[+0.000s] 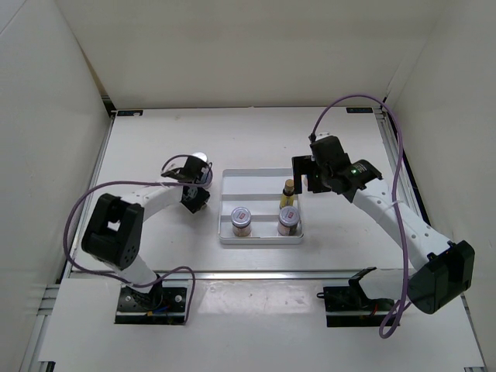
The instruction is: Organize the condiment bottles
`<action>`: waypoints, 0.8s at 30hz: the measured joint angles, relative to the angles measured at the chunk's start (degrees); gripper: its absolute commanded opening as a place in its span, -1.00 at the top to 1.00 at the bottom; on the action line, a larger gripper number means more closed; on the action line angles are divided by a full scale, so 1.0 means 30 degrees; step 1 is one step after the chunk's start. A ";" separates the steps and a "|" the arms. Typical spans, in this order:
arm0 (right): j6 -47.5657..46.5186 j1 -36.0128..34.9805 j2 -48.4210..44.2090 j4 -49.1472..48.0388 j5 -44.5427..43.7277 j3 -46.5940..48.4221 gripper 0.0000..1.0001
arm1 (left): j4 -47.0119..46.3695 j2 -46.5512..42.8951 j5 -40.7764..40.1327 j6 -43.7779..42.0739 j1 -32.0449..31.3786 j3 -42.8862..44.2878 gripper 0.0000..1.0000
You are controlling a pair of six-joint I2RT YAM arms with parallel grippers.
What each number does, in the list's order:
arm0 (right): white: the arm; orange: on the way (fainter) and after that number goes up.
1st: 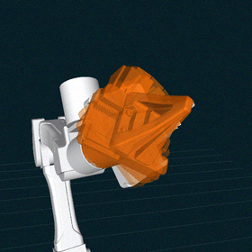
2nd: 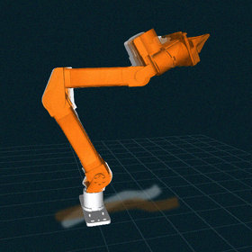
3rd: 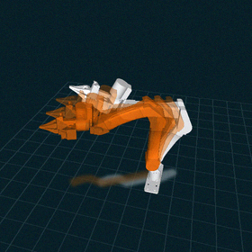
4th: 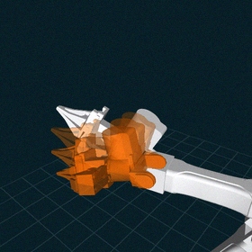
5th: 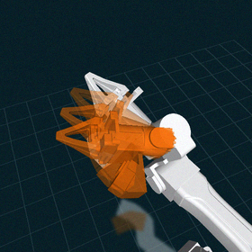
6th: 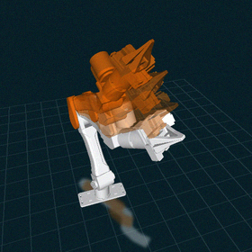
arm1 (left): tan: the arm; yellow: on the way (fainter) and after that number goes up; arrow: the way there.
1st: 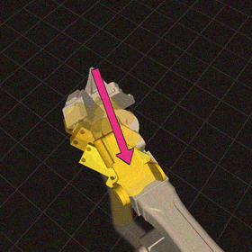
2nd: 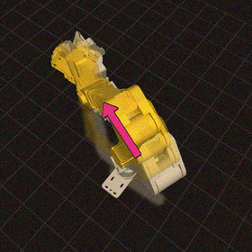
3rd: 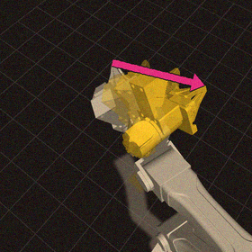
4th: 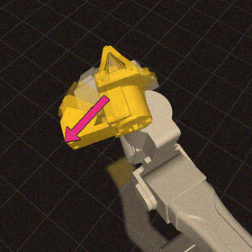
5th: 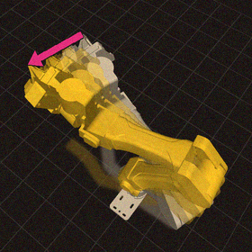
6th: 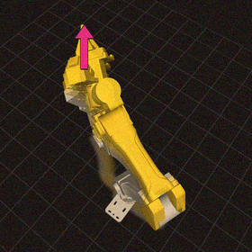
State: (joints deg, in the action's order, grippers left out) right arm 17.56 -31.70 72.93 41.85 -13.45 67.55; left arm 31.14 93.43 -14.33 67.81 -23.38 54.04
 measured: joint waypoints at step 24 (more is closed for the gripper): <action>0.0007 0.0029 -0.0029 -0.0015 0.0197 -0.0233 -1.00 | 0.2718 -0.7388 0.1013 0.0707 0.0036 -0.0401 0.79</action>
State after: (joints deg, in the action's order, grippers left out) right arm 17.58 -31.62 72.84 41.80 -12.86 66.85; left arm 39.29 71.26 -11.29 69.93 -23.27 52.84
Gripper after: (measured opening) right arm 0.998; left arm 0.446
